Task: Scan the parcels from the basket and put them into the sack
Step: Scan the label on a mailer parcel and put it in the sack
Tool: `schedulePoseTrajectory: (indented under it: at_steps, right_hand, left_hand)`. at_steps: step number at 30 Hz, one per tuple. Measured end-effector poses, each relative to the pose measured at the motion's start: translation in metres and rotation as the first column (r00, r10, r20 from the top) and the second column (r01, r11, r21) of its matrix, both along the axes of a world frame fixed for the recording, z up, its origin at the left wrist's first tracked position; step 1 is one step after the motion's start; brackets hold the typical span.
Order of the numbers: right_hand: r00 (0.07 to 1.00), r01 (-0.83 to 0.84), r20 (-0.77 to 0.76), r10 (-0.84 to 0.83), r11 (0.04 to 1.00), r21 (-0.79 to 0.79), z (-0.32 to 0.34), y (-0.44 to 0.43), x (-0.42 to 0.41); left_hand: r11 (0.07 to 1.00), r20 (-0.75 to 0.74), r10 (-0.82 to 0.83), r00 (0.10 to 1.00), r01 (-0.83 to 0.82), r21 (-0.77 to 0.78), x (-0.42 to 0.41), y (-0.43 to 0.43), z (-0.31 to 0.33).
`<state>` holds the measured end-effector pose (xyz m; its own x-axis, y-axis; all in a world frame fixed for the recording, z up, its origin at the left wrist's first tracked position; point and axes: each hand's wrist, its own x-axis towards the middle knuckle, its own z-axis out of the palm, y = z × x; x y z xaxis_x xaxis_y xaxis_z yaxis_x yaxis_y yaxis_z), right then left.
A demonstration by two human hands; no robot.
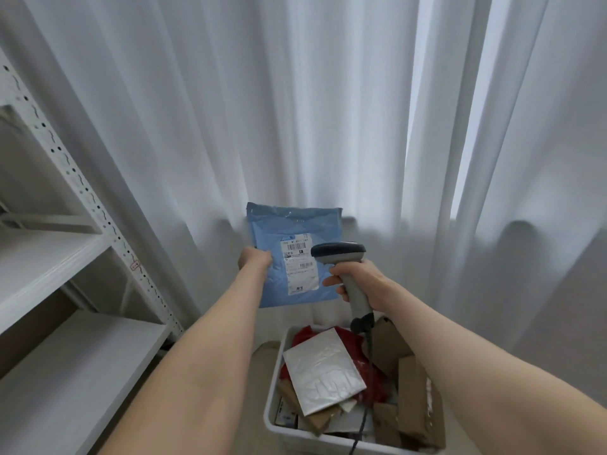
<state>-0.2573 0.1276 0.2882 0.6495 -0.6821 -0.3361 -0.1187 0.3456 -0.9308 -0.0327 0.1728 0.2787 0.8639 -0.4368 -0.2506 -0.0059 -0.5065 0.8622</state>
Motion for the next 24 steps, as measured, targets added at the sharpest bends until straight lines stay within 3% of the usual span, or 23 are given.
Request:
schedulePoseTrajectory:
  at_steps: [11,24]
  right_hand:
    - [0.999,0.006,-0.050,-0.010,0.997,-0.078,0.014,0.002,-0.005]
    - [0.999,0.028,-0.038,-0.029,1.000,-0.006,0.014,0.001,-0.009]
  left_hand:
    - [0.998,0.038,-0.062,0.997,0.062,0.011,-0.003,0.000,0.001]
    - [0.997,-0.003,-0.071,0.998,0.070,-0.030,-0.011,-0.012,-0.012]
